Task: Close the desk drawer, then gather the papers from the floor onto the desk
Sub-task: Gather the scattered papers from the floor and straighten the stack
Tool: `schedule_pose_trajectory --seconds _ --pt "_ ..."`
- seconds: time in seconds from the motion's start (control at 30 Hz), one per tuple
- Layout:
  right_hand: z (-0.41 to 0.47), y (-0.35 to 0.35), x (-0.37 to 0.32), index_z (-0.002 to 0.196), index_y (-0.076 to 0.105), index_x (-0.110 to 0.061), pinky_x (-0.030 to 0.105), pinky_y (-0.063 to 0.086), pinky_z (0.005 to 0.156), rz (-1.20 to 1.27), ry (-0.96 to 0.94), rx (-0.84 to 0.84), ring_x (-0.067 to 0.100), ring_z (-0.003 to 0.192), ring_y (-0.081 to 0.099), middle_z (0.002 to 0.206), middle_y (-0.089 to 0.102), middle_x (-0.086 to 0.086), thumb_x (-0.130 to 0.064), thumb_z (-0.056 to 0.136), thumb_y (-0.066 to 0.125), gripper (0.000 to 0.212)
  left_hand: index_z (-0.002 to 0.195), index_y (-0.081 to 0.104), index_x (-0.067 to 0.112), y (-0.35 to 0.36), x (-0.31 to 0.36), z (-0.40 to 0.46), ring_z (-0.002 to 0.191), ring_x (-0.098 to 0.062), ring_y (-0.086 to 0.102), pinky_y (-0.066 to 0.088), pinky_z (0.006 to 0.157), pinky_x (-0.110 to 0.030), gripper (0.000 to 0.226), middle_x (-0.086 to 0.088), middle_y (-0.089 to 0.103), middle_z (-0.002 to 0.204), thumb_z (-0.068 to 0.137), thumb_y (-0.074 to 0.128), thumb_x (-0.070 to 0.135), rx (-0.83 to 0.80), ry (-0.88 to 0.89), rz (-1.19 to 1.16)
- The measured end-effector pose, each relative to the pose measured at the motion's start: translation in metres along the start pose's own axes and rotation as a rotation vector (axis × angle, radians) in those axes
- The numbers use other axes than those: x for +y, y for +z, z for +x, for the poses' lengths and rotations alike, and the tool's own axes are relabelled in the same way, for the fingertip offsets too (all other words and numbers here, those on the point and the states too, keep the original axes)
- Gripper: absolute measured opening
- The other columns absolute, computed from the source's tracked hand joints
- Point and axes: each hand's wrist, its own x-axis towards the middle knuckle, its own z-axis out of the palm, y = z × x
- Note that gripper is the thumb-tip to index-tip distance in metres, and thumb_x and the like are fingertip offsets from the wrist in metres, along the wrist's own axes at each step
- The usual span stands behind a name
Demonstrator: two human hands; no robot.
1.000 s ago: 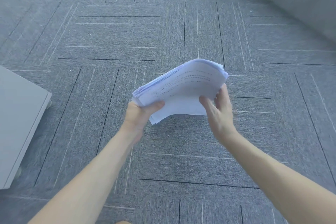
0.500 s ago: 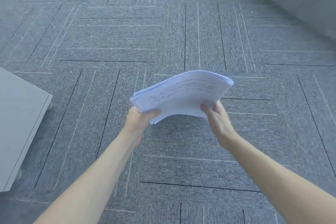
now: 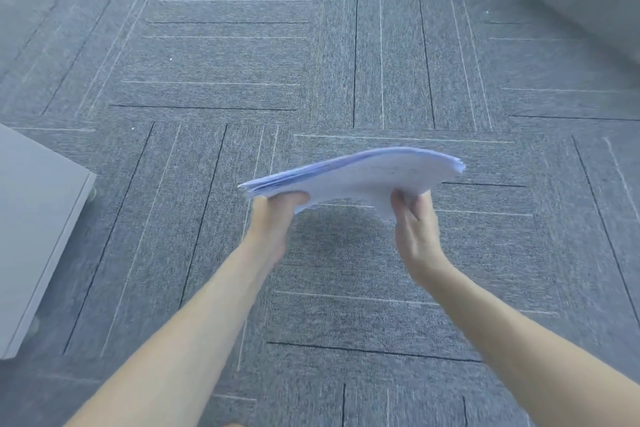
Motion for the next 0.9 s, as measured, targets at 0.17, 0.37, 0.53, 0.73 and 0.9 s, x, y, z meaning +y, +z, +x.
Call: schedule_pose_trajectory --seconds 0.17,0.37,0.53,0.73,0.9 --pt "-0.001 0.000 0.007 0.151 0.033 -0.030 0.041 0.038 0.098 -0.117 0.115 -0.184 0.017 0.119 0.047 0.133 0.051 -0.009 -0.032 0.106 0.038 0.045 0.092 0.058 0.013 -0.003 -0.010 0.000 0.086 -0.004 0.052 0.028 0.087 -0.035 0.014 0.006 0.062 0.089 0.084 0.063 0.003 -0.030 -0.041 0.095" --pt "0.008 -0.001 -0.008 0.138 0.053 -0.023 0.033 0.039 0.093 -0.092 0.082 -0.131 0.016 0.114 0.054 0.124 0.060 -0.008 -0.030 0.107 0.036 0.036 0.090 0.066 0.030 0.003 -0.002 0.004 0.098 -0.008 0.059 0.040 0.091 -0.030 0.012 0.011 0.069 0.099 0.086 0.071 0.020 0.012 0.011 0.042" --pt "0.013 -0.004 -0.018 0.114 0.061 -0.016 0.040 0.047 0.084 -0.215 0.083 -0.071 0.027 0.099 0.061 0.107 0.067 0.004 -0.030 0.106 0.036 0.030 0.078 0.068 0.022 0.005 -0.001 0.001 0.070 -0.006 0.069 0.056 0.062 -0.021 0.012 0.011 0.071 0.077 0.087 0.070 0.028 0.059 0.030 0.094" --pt "0.007 -0.010 -0.062 0.110 0.057 -0.018 0.039 0.047 0.081 -0.114 0.074 -0.102 0.027 0.098 0.059 0.105 0.066 0.002 -0.022 0.101 0.039 0.021 0.082 0.073 0.020 -0.009 0.053 -0.015 0.064 -0.004 0.072 0.057 0.058 -0.018 0.006 0.016 0.076 0.067 0.086 0.072 0.016 -0.034 0.074 0.098" --pt "-0.012 -0.023 -0.156 0.103 0.056 -0.011 0.033 0.038 0.067 -0.011 0.046 -0.210 0.017 0.078 0.049 0.090 0.058 0.002 -0.021 0.098 0.041 0.019 0.096 0.077 0.013 -0.039 0.148 -0.061 0.093 -0.031 0.074 0.059 0.084 -0.047 0.012 -0.008 0.079 0.097 0.086 0.072 0.016 -0.065 0.076 0.008"
